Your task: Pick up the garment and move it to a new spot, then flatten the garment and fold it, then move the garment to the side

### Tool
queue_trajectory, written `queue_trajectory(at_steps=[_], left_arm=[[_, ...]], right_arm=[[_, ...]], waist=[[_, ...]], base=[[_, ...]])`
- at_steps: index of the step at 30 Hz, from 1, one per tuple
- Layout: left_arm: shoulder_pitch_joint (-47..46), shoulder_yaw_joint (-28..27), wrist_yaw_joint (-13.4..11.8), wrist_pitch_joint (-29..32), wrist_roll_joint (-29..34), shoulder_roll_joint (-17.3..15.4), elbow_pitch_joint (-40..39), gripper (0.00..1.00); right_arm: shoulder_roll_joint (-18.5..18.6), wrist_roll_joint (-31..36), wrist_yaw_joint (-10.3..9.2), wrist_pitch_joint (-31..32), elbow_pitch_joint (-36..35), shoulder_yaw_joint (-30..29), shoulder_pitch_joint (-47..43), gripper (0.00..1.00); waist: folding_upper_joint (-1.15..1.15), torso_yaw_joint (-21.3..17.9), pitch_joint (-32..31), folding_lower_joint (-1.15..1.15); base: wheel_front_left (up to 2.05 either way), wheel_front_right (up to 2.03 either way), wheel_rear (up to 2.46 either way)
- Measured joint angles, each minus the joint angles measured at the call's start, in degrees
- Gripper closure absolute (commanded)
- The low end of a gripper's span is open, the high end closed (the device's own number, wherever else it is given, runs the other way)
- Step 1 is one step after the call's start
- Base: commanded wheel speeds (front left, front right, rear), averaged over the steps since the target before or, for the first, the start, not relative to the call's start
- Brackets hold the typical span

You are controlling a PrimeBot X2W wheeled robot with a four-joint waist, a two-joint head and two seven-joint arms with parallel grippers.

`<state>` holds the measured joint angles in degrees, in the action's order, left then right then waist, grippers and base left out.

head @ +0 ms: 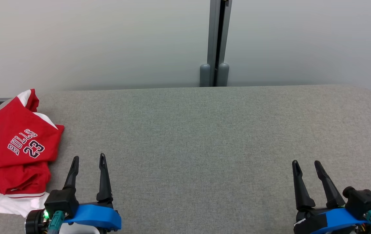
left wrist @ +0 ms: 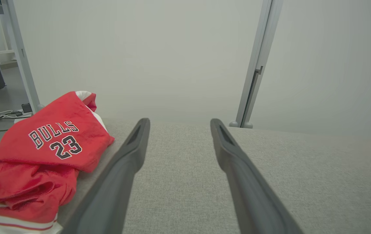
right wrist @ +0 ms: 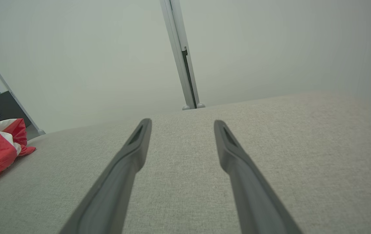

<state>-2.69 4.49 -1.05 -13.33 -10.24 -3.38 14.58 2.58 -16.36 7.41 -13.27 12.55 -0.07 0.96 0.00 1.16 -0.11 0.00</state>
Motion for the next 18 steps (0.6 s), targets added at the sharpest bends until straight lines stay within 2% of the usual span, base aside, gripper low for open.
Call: queue_trajectory(at_steps=[18], left_arm=[[0.0, 0.4, -0.7, -1.7, 4.7, -0.1, 2.0, 0.0]], right_arm=[[0.1, 6.1, 0.07, -1.7, 1.3, 0.3, -0.1, 0.0]], waist=[[0.0, 0.3, 0.0, 0.0]], base=[[0.0, 0.0, 0.0]])
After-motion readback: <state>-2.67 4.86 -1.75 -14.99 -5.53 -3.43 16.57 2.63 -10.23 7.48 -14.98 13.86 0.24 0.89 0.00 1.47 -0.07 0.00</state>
